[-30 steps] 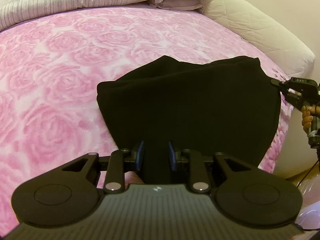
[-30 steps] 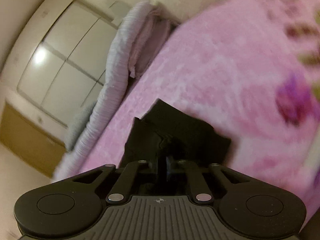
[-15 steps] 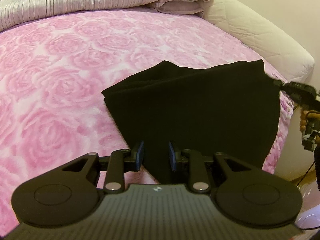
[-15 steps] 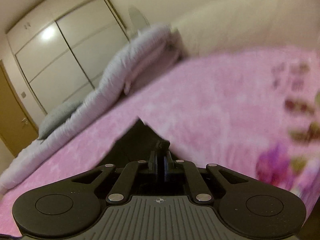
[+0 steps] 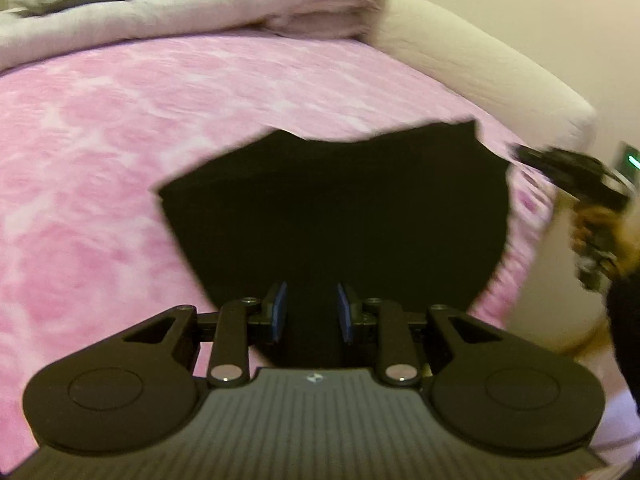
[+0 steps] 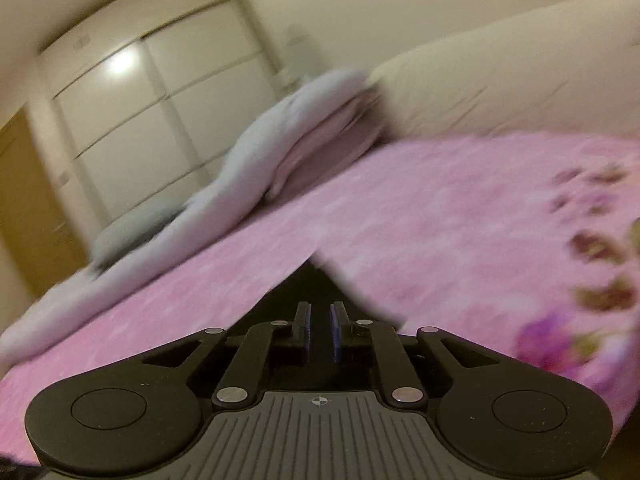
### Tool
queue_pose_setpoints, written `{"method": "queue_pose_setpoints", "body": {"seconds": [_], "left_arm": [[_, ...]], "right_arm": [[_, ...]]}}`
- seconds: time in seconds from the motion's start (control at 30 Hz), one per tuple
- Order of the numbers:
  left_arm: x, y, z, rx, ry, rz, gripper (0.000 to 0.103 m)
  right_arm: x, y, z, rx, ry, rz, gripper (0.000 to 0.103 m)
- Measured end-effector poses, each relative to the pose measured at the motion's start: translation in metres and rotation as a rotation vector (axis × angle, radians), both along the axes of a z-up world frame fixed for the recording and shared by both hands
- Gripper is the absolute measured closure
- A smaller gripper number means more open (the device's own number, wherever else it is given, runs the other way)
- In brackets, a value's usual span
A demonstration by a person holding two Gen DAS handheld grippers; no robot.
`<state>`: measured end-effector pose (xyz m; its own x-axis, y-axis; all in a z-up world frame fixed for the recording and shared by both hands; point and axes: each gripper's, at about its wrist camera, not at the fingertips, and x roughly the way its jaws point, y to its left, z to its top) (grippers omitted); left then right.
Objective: Fold clothes
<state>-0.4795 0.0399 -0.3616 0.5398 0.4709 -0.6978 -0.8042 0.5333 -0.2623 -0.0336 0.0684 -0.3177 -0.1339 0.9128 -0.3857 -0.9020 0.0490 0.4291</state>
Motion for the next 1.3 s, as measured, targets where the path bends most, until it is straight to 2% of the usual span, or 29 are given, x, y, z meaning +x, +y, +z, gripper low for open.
{"method": "queue_pose_setpoints", "body": {"seconds": [0.1,0.13,0.23,0.3,0.4,0.47,0.53,0.57,0.63,0.8,0.93,0.97,1.07,1.1,1.17,1.3], "left_arm": [[0.006,-0.015,-0.017,-0.001,0.054,-0.052,0.081],[0.002,-0.019,-0.020,0.009,0.045,-0.039,0.081],[-0.011,-0.023,-0.015,-0.018,0.004,0.022,0.082],[-0.016,-0.027,-0.009,-0.002,-0.002,0.046,0.082],[-0.013,-0.031,-0.008,-0.003,-0.049,0.047,0.082],[-0.006,-0.034,-0.015,-0.011,-0.058,0.039,0.082],[-0.001,-0.038,-0.023,-0.003,-0.039,0.061,0.082],[-0.002,-0.041,-0.027,0.006,-0.055,0.080,0.082],[-0.008,-0.044,-0.029,-0.001,-0.086,0.114,0.082],[-0.016,-0.057,-0.019,-0.001,-0.056,0.155,0.082],[-0.022,-0.065,-0.010,-0.039,-0.031,0.230,0.081],[-0.023,-0.068,-0.008,-0.044,-0.023,0.242,0.081],[-0.024,-0.074,-0.002,-0.048,0.021,0.275,0.081],[-0.026,-0.077,0.002,-0.042,0.036,0.286,0.081],[-0.029,-0.083,0.008,-0.029,0.064,0.308,0.081],[-0.037,-0.096,0.018,-0.023,0.066,0.336,0.080]], "right_arm": [[-0.005,0.011,-0.023,-0.101,-0.057,0.028,0.094],[-0.004,0.013,-0.030,-0.120,-0.068,0.019,0.094],[-0.003,0.004,-0.025,-0.120,-0.053,-0.011,0.093],[-0.014,-0.005,-0.010,-0.124,-0.124,-0.033,0.093],[-0.037,-0.021,0.001,-0.070,-0.128,0.050,0.093],[-0.051,-0.028,-0.003,-0.055,-0.126,0.104,0.093],[-0.067,-0.026,-0.018,-0.110,-0.148,0.160,0.093],[-0.073,-0.023,-0.030,-0.161,-0.147,0.179,0.093],[-0.080,-0.031,-0.046,-0.149,-0.135,0.159,0.093],[-0.084,-0.050,-0.032,-0.209,-0.119,0.091,0.093],[-0.092,-0.069,-0.019,-0.198,-0.076,0.075,0.091],[-0.094,-0.073,-0.015,-0.195,-0.065,0.070,0.087],[-0.100,-0.087,-0.006,-0.188,-0.033,0.058,0.067],[-0.102,-0.092,-0.002,-0.185,-0.022,0.053,0.063],[-0.106,-0.101,0.004,-0.180,-0.001,0.045,0.063],[-0.114,-0.120,0.017,-0.169,0.042,0.028,0.063]]}}
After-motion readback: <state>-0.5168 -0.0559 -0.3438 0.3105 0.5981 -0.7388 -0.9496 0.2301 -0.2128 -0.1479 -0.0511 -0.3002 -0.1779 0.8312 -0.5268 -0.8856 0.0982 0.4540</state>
